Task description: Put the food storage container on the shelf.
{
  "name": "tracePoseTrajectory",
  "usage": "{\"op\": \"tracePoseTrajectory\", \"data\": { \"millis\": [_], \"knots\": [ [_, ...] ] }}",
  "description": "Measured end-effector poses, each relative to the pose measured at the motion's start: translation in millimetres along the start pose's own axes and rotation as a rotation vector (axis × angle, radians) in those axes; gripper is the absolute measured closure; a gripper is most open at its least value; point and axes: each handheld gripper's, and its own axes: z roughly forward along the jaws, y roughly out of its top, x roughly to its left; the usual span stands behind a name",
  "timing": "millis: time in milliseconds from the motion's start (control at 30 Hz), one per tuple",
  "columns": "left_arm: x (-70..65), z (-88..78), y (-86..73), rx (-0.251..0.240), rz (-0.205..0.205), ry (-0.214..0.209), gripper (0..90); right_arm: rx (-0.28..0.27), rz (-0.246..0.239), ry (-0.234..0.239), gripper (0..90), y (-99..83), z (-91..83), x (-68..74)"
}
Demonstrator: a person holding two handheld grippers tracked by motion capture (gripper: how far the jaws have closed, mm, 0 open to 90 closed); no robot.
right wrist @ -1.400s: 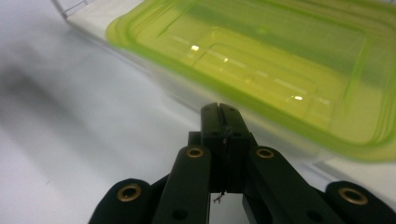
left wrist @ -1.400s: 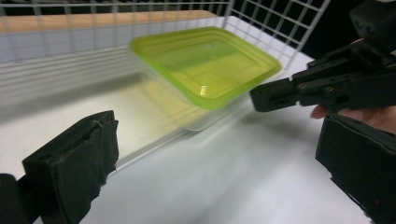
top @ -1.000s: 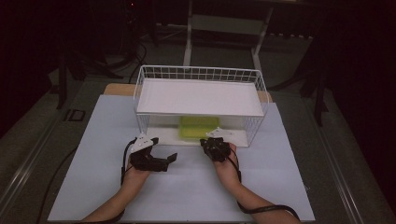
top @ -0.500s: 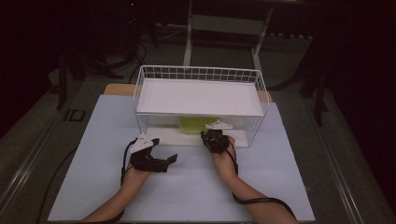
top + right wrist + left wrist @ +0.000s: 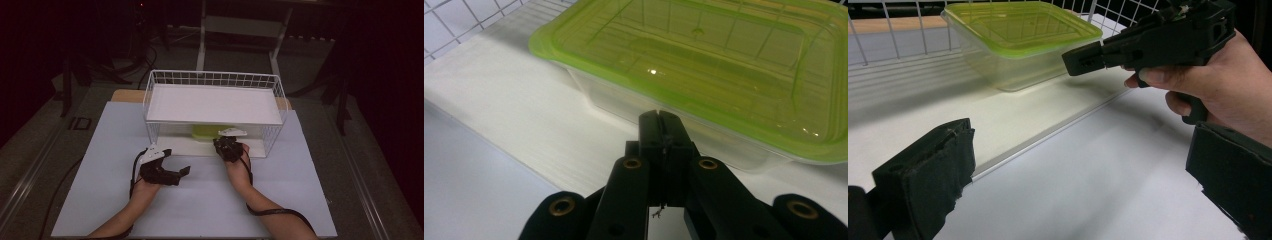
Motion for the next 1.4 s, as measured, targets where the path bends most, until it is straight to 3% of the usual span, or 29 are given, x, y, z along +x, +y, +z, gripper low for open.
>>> {"op": "tracePoseTrajectory", "data": {
  "millis": [133,367,533,667,800,967,1133,1400],
  "knots": [
    [-0.8,-0.7,0.9,-0.005,0.013,-0.001,0.0,-0.018,-0.041,0.013,85.7,-1.5,-9.7,5.8],
    [-4.9,-1.2,5.1,-0.014,0.049,-0.022,0.0,-0.040,-0.056,0.030,81.6,-1.1,-27.1,6.7],
    [-8.7,-4.1,13.4,-0.044,0.067,-0.058,0.0,-0.042,-0.060,0.064,66.6,-3.8,-43.7,8.2],
    [-13.0,-4.8,19.4,-0.038,0.088,-0.082,0.0,-0.047,-0.034,0.086,55.0,-5.0,-56.6,8.5],
    [-17.9,-6.7,24.0,-0.034,0.099,-0.105,0.0,-0.067,-0.053,0.101,46.1,-6.8,-67.6,9.8],
    [-24.4,-12.5,29.5,-0.038,0.103,-0.124,0.0,-0.092,-0.039,0.132,34.2,-9.9,-80.0,10.8],
    [-31.2,-18.9,30.2,-0.029,0.106,-0.145,0.0,-0.075,-0.039,0.177,16.4,-16.7,-86.5,9.6],
    [-39.6,-32.2,26.1,-0.035,0.105,-0.180,0.0,-0.053,-0.030,0.255,15.3,-30.1,-102.0,6.1]
  ]
}}
